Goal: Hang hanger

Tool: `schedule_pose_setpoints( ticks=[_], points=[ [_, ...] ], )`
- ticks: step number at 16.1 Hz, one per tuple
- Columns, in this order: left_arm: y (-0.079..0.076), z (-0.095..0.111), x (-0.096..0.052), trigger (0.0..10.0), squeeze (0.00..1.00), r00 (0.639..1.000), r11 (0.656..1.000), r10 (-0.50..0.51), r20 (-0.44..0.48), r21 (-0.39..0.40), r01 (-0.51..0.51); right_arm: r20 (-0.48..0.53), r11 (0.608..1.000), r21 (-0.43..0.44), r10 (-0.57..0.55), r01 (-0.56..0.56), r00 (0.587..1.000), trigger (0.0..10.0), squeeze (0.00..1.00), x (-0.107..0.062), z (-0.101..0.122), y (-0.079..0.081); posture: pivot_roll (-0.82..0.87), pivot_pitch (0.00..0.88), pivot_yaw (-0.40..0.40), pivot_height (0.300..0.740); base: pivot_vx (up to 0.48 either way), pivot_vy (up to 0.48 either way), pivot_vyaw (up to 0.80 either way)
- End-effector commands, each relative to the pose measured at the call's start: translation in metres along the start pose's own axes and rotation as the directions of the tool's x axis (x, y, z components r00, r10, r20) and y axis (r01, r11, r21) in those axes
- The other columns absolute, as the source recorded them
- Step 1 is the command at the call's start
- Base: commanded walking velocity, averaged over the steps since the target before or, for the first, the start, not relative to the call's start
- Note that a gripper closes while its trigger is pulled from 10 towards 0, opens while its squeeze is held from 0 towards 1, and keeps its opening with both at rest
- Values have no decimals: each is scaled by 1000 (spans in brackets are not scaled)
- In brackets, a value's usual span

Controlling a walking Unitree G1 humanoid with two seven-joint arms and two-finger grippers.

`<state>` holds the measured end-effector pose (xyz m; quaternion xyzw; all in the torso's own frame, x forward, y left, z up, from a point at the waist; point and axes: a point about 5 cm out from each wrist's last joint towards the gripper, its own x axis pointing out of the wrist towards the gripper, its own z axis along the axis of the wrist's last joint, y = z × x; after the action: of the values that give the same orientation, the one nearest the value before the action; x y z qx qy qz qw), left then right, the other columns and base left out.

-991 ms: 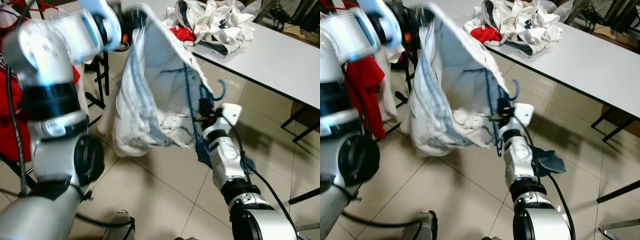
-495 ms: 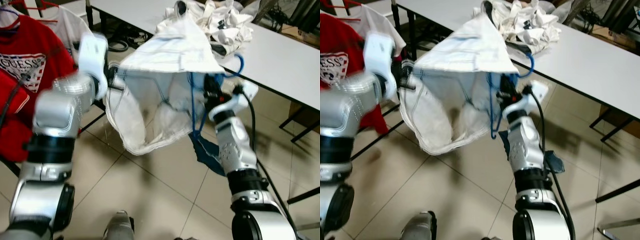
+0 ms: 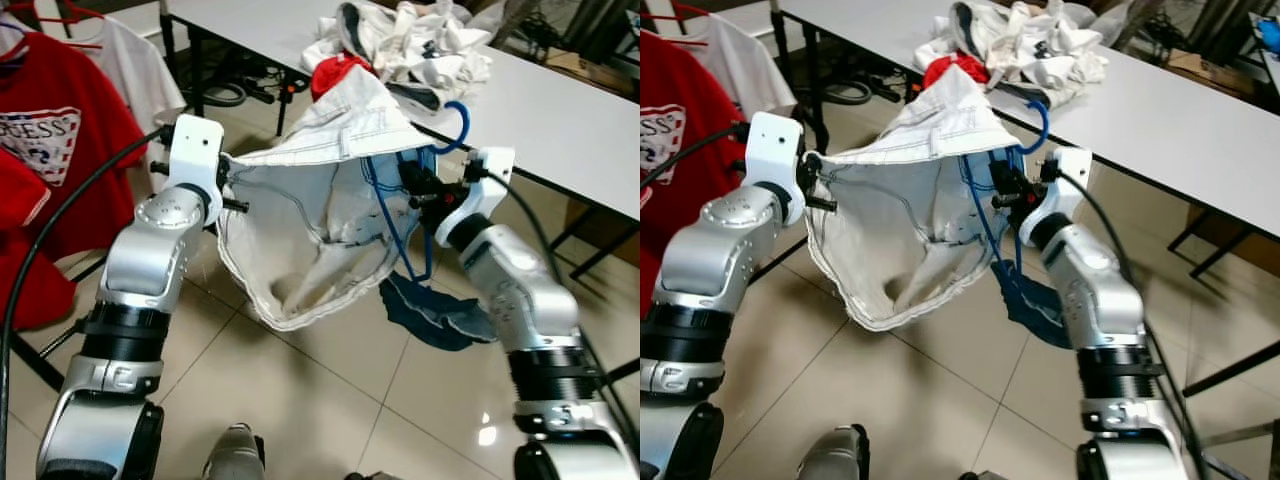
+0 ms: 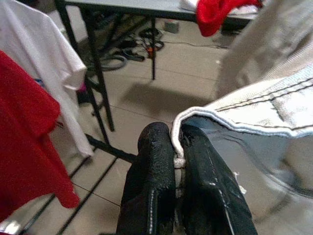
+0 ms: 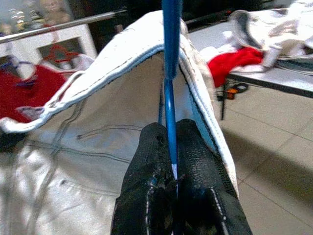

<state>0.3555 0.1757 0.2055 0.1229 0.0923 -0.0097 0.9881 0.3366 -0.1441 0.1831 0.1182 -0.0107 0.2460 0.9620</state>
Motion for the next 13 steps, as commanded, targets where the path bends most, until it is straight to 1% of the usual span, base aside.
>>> schedule_pose_setpoints(
  ticks=[1, 2, 3, 4, 5, 6, 7, 8, 9, 10, 11, 13],
  points=[
    [7, 7, -1, 10000, 0, 997, 998, 64, 43, 10, -65, 8, 999, -26, 43, -43, 999, 10000, 0, -7, 14, 0, 161, 21, -165, 740, 0, 0, 0],
    [7, 12, -2, 10000, 0, 995, 998, 70, 69, 3, -70, -41, 997, -31, 75, -76, 996, 10000, 0, -9, 12, 2, 153, 19, -166, 740, 0, 0, 0],
    [7, 24, -5, 10000, 0, 990, 997, 68, 123, -28, -65, -95, 995, -38, 88, -92, 992, 10000, 0, -12, 8, 2, 140, 17, -166, 740, 0, 0, 0],
    [5, 30, -7, 10000, 0, 987, 998, 58, 150, -46, -52, -112, 999, -11, 47, -48, 993, 10000, 0, -13, 5, -1, 135, 16, -167, 740, 0, 0, 0],
    [-3, 41, -14, 10000, 0, 980, 998, 7, 197, -62, 5, -132, 998, 36, -53, 58, 990, 10000, 0, -14, -1, -11, 132, 16, -167, 740, 0, 0, 0],
    [-11, 40, -19, 10000, 0, 978, 999, -39, 204, -29, 46, -123, 996, 58, -56, 63, 991, 10000, 0, -15, -1, -10, 135, 15, -167, 740, 0, 0, 0],
    [-17, 33, -23, 10000, 0, 979, 997, -73, 190, 8, 72, -112, 996, 68, -47, 55, 993, 10000, 0, -15, 0, -8, 136, 15, -166, 740, 0, 0, 0],
    [-19, 29, -24, 10000, 0, 980, 996, -84, 181, 21, 81, -108, 996, 71, -44, 52, 993, 10000, 0, -14, 2, -7, 137, 15, -166, 740, 0, 0, 0],
    [-23, 9, -24, 10000, 0, 989, 997, -73, 128, 41, 69, -96, 997, 70, -27, 34, 995, 10000, 0, -9, 6, -5, 137, 15, -165, 740, 0, 0, 0],
    [-25, -1, -23, 10000, 0, 992, 996, -60, 111, 68, 52, -80, 997, 72, -17, 22, 997, 10000, 0, -6, 9, -4, 134, 16, -163, 740, 0, 0, 0],
    [-26, -3, -25, 10000, 0, 992, 998, -45, 117, 56, 39, -76, 997, 76, -27, 33, 997, 10000, 0, -3, 9, -7, 132, 17, -163, 740, 0, 0, 0],
    [-30, 3, -29, 10000, 0, 983, 998, -49, 179, 54, 40, -75, 995, 84, -51, 58, 996, 10000, 0, -1, 7, -13, 139, 22, -166, 740, 0, 0, 0]
  ],
)
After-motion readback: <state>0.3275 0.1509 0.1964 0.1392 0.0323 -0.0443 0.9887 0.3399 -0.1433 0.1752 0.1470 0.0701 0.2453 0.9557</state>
